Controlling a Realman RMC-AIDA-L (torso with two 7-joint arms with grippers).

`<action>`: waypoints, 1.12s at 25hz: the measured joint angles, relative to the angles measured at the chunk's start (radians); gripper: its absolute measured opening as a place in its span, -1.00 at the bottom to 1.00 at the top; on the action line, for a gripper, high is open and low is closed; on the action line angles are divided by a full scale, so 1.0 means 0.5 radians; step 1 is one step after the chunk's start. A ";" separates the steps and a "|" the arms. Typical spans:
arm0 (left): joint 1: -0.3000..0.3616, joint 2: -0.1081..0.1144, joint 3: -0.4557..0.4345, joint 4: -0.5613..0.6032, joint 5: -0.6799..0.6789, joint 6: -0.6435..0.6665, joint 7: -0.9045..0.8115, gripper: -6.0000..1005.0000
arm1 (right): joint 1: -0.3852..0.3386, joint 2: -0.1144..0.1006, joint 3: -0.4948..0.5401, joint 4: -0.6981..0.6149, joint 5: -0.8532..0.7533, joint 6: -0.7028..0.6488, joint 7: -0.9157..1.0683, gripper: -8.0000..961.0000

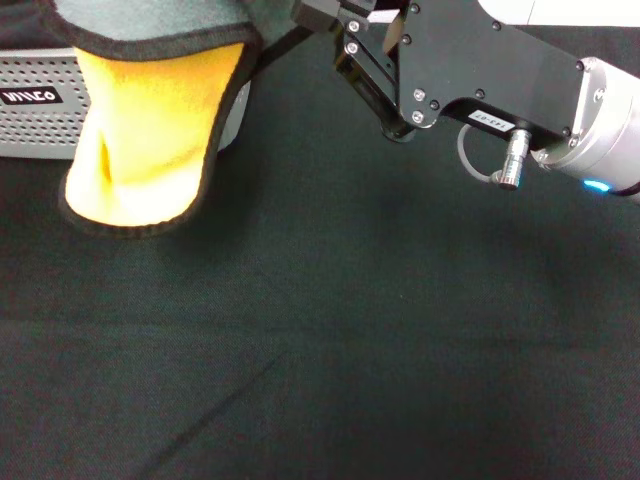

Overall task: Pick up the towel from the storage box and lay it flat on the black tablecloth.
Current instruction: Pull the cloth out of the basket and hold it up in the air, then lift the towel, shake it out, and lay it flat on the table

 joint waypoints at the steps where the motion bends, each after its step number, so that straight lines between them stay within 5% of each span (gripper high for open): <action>1: 0.000 0.000 0.006 -0.001 0.000 0.000 0.003 -0.96 | -0.001 0.000 0.000 0.000 0.000 0.000 -0.005 -0.81; 7: 0.014 0.000 0.011 -0.071 0.000 0.013 0.010 -0.96 | -0.026 0.000 0.023 -0.017 0.000 0.001 -0.006 -0.93; 16: 0.043 0.000 0.034 -0.569 0.016 0.189 0.177 -0.89 | -0.124 -0.015 0.062 -0.162 -0.001 0.011 0.059 -0.97; 28: 0.047 0.002 0.428 -1.170 0.209 0.315 0.660 -0.84 | -0.041 -0.032 0.258 -0.286 -0.152 0.113 0.265 -0.97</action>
